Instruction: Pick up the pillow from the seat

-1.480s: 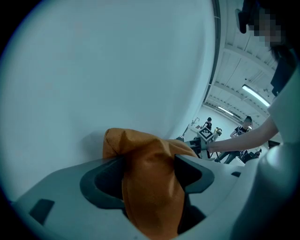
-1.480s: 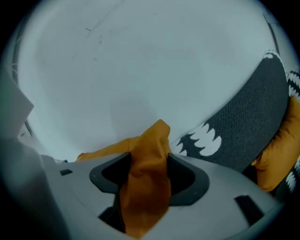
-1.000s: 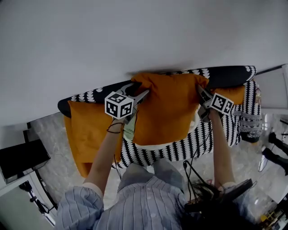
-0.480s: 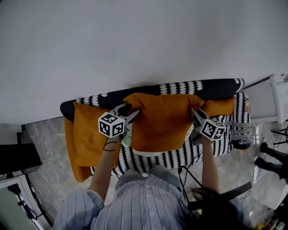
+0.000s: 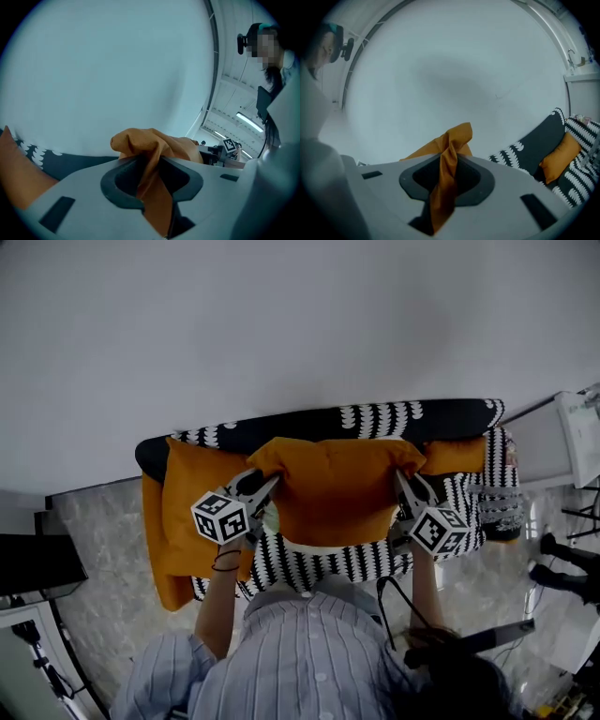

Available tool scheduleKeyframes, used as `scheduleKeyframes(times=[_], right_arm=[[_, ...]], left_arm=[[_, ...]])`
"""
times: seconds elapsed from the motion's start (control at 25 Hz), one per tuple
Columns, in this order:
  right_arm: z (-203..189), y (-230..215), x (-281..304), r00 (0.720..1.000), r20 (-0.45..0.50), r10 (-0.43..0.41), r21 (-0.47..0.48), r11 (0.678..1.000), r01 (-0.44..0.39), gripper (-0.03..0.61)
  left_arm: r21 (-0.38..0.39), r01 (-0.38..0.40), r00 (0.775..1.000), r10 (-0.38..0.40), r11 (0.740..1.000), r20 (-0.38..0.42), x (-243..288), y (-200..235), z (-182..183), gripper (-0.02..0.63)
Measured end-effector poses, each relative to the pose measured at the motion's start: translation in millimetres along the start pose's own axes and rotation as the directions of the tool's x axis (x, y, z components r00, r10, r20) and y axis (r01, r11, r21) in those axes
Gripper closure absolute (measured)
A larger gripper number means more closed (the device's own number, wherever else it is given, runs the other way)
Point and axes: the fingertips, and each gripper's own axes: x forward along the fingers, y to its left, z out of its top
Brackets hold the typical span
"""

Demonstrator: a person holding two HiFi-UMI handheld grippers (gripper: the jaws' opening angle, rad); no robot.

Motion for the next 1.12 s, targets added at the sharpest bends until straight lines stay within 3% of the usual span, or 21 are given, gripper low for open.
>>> scheduleKeyframes(times=[0.44, 0.88, 1.12], right_arm=[[9, 82, -69, 0.985, 0.169, -0.03, -0.005, 1.0, 0.031, 0.499], [-17, 125, -122, 0.97, 0.225, -0.087, 0.013, 0.996, 0.087, 0.499], [-45, 167, -125, 0.974, 0.205, -0.094, 0.007, 0.995, 0.095, 0.499]], left_arm=[[0.062, 0.056, 0.985, -0.066, 0.996, 0.161, -80, -42, 33, 0.489], [0.157, 0.104, 0.977, -0.13, 0.982, 0.169, -130, -69, 45, 0.491], [0.121, 0.088, 0.976, -0.11, 0.989, 0.19, -179, -57, 44, 0.492]])
